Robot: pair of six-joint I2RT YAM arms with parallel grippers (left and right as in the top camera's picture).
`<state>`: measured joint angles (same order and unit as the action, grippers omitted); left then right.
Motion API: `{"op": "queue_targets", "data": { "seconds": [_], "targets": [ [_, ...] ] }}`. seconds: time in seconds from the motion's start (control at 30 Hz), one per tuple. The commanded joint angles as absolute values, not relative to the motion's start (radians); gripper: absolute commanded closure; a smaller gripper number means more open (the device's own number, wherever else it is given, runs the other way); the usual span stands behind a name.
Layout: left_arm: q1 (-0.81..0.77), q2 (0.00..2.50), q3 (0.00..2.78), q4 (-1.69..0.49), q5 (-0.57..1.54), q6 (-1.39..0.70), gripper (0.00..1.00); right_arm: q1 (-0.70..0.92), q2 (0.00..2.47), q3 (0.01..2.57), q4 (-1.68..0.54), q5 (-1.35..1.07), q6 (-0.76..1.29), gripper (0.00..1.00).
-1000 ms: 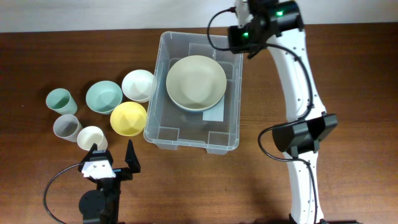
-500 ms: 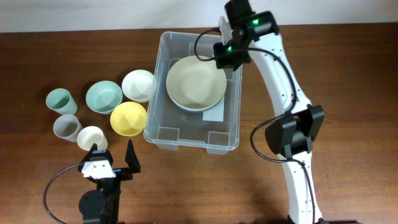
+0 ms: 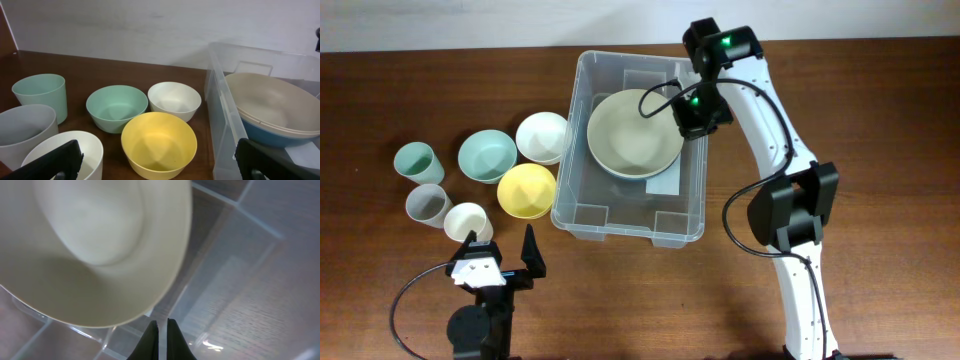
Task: Pack container
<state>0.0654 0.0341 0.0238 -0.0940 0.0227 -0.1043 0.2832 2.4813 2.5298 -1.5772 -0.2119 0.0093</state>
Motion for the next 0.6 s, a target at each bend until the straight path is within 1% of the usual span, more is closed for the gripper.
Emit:
{"op": "queue_targets", "data": {
  "seconds": [0.0,0.23,0.4,0.47,0.57],
  "targets": [
    [0.061,0.027,0.017,-0.094,0.03,-0.088,0.0,0.25,2.476,2.532,-1.584,-0.198,-0.046,0.96],
    [0.061,0.027,0.017,-0.094,0.03,-0.088,0.0,0.197,2.476,2.532,-1.583,-0.198,-0.073,0.96],
    [0.061,0.027,0.017,-0.094,0.03,-0.088,0.0,0.189,2.475,2.532,-1.575,-0.224,-0.075,0.96],
    [0.061,0.027,0.017,-0.094,0.03,-0.088,0.0,0.189,2.475,2.54,-1.535,-0.269,-0.075,0.96],
    [0.061,0.027,0.017,-0.094,0.03,-0.088,0.0,0.189,2.475,2.564,-1.418,-0.379,-0.07,0.95]
  ]
}}
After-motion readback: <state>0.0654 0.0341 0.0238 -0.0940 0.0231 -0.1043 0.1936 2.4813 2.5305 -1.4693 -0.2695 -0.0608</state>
